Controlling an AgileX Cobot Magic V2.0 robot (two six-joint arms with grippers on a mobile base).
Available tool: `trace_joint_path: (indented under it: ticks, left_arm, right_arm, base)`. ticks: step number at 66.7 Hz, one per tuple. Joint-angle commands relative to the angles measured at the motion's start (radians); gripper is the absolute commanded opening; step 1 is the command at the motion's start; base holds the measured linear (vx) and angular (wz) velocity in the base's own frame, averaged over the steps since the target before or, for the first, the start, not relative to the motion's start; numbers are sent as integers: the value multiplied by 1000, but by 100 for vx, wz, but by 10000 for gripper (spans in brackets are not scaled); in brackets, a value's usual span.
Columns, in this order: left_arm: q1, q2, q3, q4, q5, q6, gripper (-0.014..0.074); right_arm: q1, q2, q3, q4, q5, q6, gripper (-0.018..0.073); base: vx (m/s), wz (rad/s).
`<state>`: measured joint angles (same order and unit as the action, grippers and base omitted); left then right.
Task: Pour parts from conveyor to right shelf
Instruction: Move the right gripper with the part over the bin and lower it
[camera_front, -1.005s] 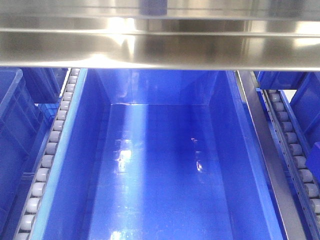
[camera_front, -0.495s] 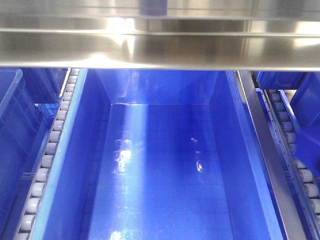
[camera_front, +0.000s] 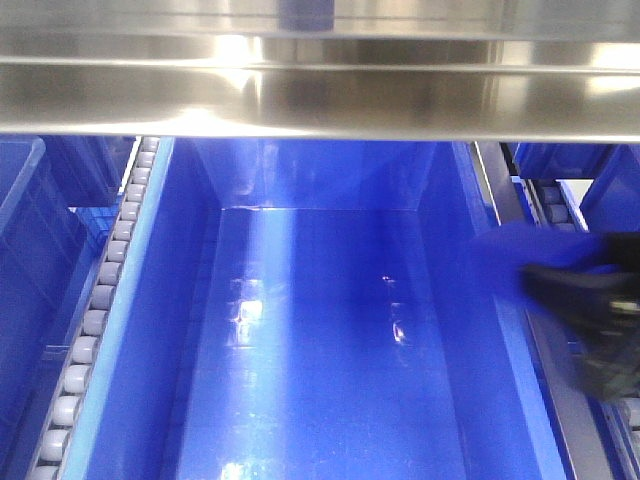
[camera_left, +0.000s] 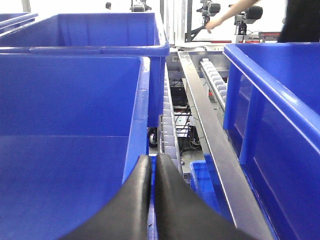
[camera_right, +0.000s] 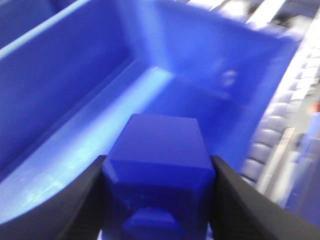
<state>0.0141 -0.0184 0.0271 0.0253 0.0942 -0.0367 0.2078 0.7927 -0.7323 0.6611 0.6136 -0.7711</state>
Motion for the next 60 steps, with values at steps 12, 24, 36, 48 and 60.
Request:
trace_joint_path:
  ticks: [12, 24, 36, 48, 60]
  left_arm:
    - [2, -7, -25, -6, -72, -7, -6]
    - [2, -7, -25, -6, -72, -7, -6]
    - [2, -7, -25, -6, -72, -7, -6]
    - [2, -7, -25, -6, -72, -7, -6]
    - [2, -7, -25, -6, -72, -7, -6]
  right_arm:
    - [192, 123, -38, -27, -198, 60, -3]
    - [324, 268, -68, -141, -270, 189, -3]
    - [360, 452, -208, -306, -205, 402, -3]
    - [359, 667, -391, -572, 0, 666, -1]
    - [359, 844, -571, -707, 188, 815, 3]
  base:
    - [0, 0]
    - [0, 0]
    - [0, 0]
    - [0, 0]
    - [0, 0]
